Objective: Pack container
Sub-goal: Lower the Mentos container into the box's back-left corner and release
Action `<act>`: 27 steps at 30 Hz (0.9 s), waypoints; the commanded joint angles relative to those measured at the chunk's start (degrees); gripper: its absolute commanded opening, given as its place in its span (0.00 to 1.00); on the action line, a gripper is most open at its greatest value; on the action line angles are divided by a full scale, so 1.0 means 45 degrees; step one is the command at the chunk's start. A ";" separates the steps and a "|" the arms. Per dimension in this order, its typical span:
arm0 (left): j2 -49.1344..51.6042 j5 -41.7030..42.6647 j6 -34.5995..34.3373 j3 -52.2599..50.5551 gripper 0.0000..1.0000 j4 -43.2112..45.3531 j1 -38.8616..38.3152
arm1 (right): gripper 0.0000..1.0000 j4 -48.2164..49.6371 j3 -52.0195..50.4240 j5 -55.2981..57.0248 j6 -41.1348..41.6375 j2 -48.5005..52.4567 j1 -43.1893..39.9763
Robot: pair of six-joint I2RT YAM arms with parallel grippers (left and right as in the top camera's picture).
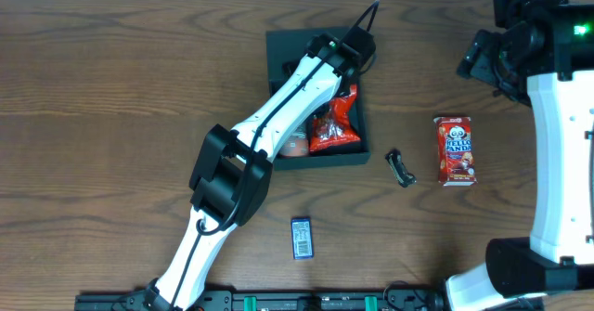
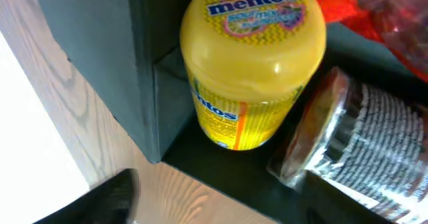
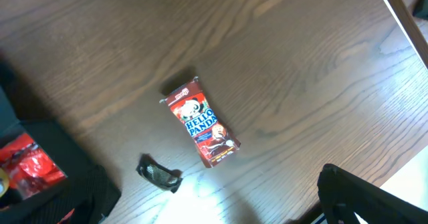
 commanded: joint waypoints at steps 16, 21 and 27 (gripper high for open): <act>-0.0053 0.0525 -0.3886 0.1127 0.95 0.0899 -0.0913 | 0.99 -0.0010 0.0015 0.0078 0.0219 -0.0019 -0.0092; -0.0063 0.3322 -0.5989 0.2982 0.95 -0.0092 -0.1103 | 0.99 -0.0019 0.0015 0.0078 0.0214 -0.0019 -0.0092; -0.0121 0.4867 -0.7621 0.6003 0.95 -0.2195 -0.0777 | 0.99 -0.0233 0.0015 0.0083 0.0214 -0.0019 -0.0092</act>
